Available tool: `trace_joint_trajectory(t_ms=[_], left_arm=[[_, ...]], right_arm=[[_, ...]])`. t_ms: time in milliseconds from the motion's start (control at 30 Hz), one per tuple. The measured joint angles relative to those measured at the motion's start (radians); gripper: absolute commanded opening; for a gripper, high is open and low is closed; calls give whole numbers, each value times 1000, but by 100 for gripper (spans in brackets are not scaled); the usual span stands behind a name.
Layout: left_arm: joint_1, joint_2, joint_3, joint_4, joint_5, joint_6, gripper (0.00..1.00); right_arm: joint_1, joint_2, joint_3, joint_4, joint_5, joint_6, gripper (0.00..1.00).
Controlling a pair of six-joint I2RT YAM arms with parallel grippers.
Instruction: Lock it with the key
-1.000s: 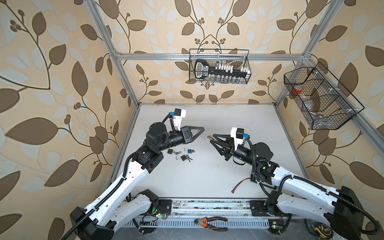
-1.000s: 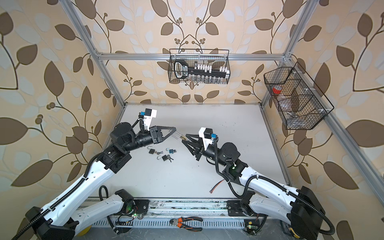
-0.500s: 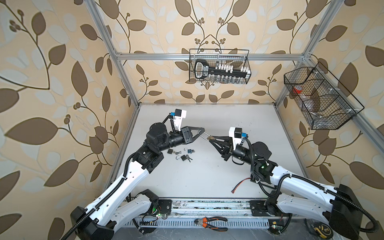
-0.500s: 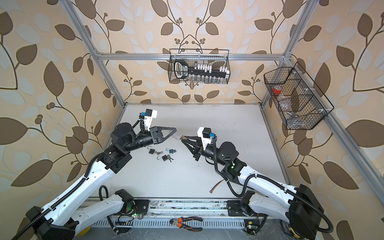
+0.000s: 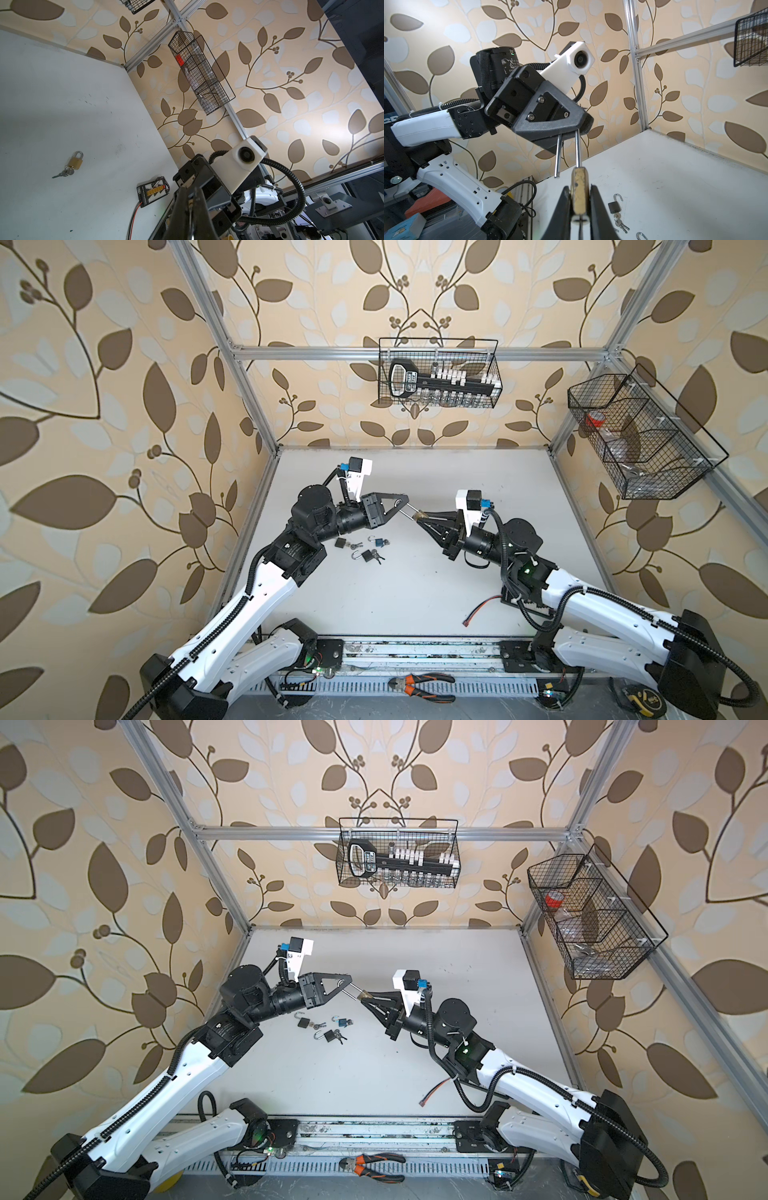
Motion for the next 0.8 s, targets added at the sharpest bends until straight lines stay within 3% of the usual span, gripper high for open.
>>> trace_joint_trajectory(t_ms=[433,800], left_arm=[[-1,27,148,-58,64,152,0],[0,22,149,-35,100,159,0]], right_arm=[[-146,66,175,-37,-389,225,0],[-165,115,202,56,-522,452,0]])
